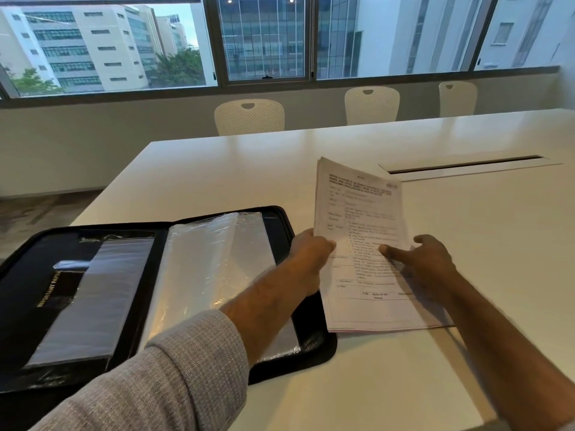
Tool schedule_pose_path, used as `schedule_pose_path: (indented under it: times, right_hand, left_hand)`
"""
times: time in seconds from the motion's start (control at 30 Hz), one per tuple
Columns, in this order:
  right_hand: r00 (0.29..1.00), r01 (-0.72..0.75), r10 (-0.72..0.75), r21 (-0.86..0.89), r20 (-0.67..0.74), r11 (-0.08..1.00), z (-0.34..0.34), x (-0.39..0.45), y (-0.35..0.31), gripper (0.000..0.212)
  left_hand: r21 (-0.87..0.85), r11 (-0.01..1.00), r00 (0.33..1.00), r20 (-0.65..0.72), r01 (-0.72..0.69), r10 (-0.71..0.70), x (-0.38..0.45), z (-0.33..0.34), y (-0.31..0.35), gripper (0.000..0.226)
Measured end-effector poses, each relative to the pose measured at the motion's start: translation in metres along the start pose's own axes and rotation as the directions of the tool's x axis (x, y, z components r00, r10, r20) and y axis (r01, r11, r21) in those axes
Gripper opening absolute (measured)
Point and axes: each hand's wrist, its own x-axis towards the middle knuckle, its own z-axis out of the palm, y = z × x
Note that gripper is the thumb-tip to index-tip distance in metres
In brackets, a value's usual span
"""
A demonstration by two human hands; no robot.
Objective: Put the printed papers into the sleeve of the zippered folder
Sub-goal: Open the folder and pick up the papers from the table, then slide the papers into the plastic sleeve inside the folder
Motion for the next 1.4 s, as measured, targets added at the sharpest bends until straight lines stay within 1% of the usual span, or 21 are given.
schedule_pose_path:
  times: [0.03, 0.07, 0.13, 0.17, 0.23, 0.3, 0.37, 0.47, 0.57, 0.63, 0.67, 0.73, 0.77, 0.8, 0.87, 0.93, 1.03, 1.1, 1.17, 1.3, 1.4]
  right_hand:
    - [0.999, -0.014, 0.009, 0.109, 0.044, 0.994, -0.001, 0.001, 0.000, 0.111]
    - [0.996, -0.020, 0.000, 0.225, 0.087, 0.974, -0.003, -0.003, -0.005, 0.098]
    - [0.976, -0.046, -0.045, 0.403, 0.214, 0.914, -0.011, -0.012, -0.016, 0.055]
    - [0.956, -0.064, -0.073, 0.447, 0.283, 0.892, -0.015, -0.015, -0.020, 0.043]
    - [0.900, -0.116, -0.136, 0.529, 0.414, 0.841, -0.021, -0.020, -0.028, 0.038]
    - [0.857, -0.160, -0.182, 0.586, 0.482, 0.794, -0.020, -0.023, -0.038, 0.038]
    - [0.855, -0.115, -0.218, 0.583, 0.470, 0.804, -0.015, -0.028, -0.048, 0.037]
    - [0.858, 0.061, -0.323, 0.546, 0.398, 0.835, -0.005, -0.040, -0.067, 0.033]
    - [0.858, 0.229, -0.412, 0.491, 0.306, 0.841, 0.005, -0.056, -0.088, 0.032]
    - [0.849, 0.334, -0.466, 0.432, 0.247, 0.838, 0.013, -0.068, -0.104, 0.038]
    - [0.845, 0.383, -0.490, 0.398, 0.214, 0.834, 0.017, -0.073, -0.112, 0.047]
    - [0.818, 0.490, -0.557, 0.332, 0.146, 0.806, 0.027, -0.083, -0.126, 0.073]
    - [0.791, 0.551, -0.601, 0.296, 0.113, 0.780, 0.031, -0.089, -0.132, 0.080]
    - [0.758, 0.606, -0.646, 0.270, 0.089, 0.749, 0.034, -0.093, -0.138, 0.080]
    - [0.716, 0.657, -0.692, 0.249, 0.088, 0.712, 0.037, -0.098, -0.147, 0.065]
    - [0.742, 0.608, -0.660, 0.297, 0.118, 0.736, 0.037, -0.100, -0.153, 0.049]
    - [0.809, 0.413, -0.553, 0.477, 0.199, 0.776, 0.030, -0.096, -0.156, 0.038]
    - [0.821, 0.287, -0.502, 0.563, 0.272, 0.775, 0.026, -0.092, -0.155, 0.032]
    - [0.819, 0.243, -0.481, 0.571, 0.312, 0.784, 0.027, -0.089, -0.155, 0.028]
    - [0.810, 0.228, -0.457, 0.522, 0.366, 0.822, 0.039, -0.090, -0.160, 0.026]
    - [0.803, 0.252, -0.473, 0.514, 0.361, 0.820, 0.047, -0.092, -0.167, 0.014]
  left_hand:
    - [-0.045, 0.999, 1.000, 0.014, -0.003, 0.004, -0.003, -0.004, 0.001, 0.038]
    - [-0.083, 0.997, 1.000, 0.025, -0.010, 0.012, -0.006, -0.008, 0.001, 0.038]
    - [-0.142, 0.989, 0.997, 0.057, -0.034, 0.042, -0.010, -0.017, 0.004, 0.037]
    - [-0.167, 0.985, 0.995, 0.078, -0.048, 0.062, -0.012, -0.023, 0.007, 0.036]
    - [-0.179, 0.980, 0.985, 0.129, -0.087, 0.111, -0.018, -0.038, 0.014, 0.035]
    - [-0.148, 0.981, 0.972, 0.183, -0.122, 0.148, -0.024, -0.053, 0.022, 0.039]
    - [-0.086, 0.983, 0.962, 0.210, -0.161, 0.176, -0.031, -0.063, 0.029, 0.039]
    - [-0.019, 0.976, 0.962, 0.167, -0.217, 0.217, -0.043, -0.069, 0.038, 0.029]
    - [0.005, 0.970, 0.963, 0.116, -0.244, 0.242, -0.051, -0.075, 0.046, 0.027]
    - [0.013, 0.964, 0.960, 0.099, -0.266, 0.263, -0.057, -0.079, 0.050, 0.027]
    - [0.017, 0.959, 0.956, 0.095, -0.282, 0.279, -0.060, -0.081, 0.052, 0.026]
    - [0.040, 0.943, 0.940, 0.101, -0.331, 0.326, -0.065, -0.084, 0.056, 0.023]
    - [0.067, 0.929, 0.929, 0.099, -0.364, 0.357, -0.066, -0.085, 0.059, 0.022]
    - [0.102, 0.912, 0.916, 0.095, -0.397, 0.389, -0.068, -0.088, 0.062, 0.022]
    - [0.196, 0.877, 0.898, 0.073, -0.439, 0.434, -0.071, -0.099, 0.067, 0.019]
    - [0.250, 0.871, 0.903, 0.033, -0.422, 0.428, -0.071, -0.116, 0.072, 0.020]
    - [0.271, 0.909, 0.939, -0.042, -0.318, 0.341, -0.065, -0.147, 0.077, 0.019]
    - [0.246, 0.938, 0.961, -0.074, -0.243, 0.268, -0.060, -0.164, 0.076, 0.025]
    - [0.199, 0.958, 0.968, -0.102, -0.205, 0.229, -0.059, -0.171, 0.074, 0.026]
    - [0.239, 0.922, 0.944, -0.060, -0.303, 0.326, -0.062, -0.166, 0.071, 0.023]
    - [0.220, 0.899, 0.926, 0.062, -0.378, 0.373, -0.066, -0.156, 0.073, 0.037]
